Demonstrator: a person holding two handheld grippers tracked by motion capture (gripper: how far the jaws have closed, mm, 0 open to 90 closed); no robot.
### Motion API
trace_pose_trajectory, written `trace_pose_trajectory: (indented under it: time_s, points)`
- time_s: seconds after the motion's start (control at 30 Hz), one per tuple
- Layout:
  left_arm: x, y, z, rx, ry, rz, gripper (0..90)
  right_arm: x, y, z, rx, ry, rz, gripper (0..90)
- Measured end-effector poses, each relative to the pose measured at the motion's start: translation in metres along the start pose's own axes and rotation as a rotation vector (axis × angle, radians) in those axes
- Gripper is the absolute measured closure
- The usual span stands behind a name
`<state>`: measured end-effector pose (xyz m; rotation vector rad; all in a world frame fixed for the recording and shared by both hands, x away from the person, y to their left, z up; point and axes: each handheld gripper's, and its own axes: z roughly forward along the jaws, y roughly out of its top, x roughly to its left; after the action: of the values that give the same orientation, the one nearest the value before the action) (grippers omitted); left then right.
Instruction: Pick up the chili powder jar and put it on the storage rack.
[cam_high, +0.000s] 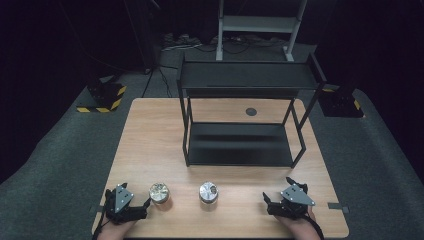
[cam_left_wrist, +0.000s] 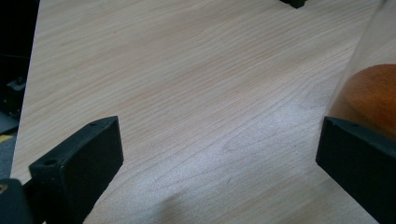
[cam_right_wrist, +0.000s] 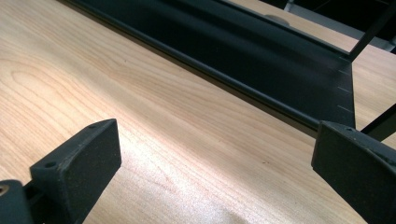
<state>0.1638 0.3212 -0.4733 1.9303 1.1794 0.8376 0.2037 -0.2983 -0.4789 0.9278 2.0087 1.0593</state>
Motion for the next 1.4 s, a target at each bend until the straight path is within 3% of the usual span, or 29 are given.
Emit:
trace_pose_trajectory:
  time_s: [0.2,0.77,1.07,1.4]
  points:
    - [-0.001,0.002,0.001,0.012,0.003,0.004,0.9,-0.002,0.0,0.0,-0.002,0.016,-0.009,0.1]
    - [0.001,-0.003,-0.003,-0.018,0.003,-0.03,1.0,-0.004,-0.001,-0.001,-0.006,0.015,0.016,0.1]
    - [0.006,-0.003,-0.026,-0.113,-0.006,-0.091,0.9,-0.004,-0.001,-0.001,-0.005,0.015,0.014,0.1]
    - [0.005,-0.002,-0.044,-0.203,-0.015,-0.114,0.4,-0.004,-0.001,-0.001,-0.006,0.013,0.015,0.1]
